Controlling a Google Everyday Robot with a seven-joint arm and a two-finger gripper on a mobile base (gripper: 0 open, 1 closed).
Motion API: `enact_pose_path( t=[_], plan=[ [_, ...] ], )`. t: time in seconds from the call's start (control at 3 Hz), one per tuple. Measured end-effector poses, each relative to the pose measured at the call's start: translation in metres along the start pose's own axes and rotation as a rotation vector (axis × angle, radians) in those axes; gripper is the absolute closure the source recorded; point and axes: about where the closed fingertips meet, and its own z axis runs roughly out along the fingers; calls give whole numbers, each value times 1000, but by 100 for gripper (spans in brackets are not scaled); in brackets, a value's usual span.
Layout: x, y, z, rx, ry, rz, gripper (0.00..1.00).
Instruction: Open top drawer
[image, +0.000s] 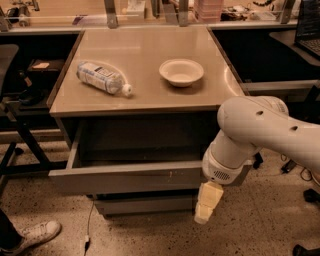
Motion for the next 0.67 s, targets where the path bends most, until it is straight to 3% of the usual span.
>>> enact_pose_path(
  t=[0.67],
  plan=[
    [-42, -55, 4, 70, -65, -68, 0]
  ],
)
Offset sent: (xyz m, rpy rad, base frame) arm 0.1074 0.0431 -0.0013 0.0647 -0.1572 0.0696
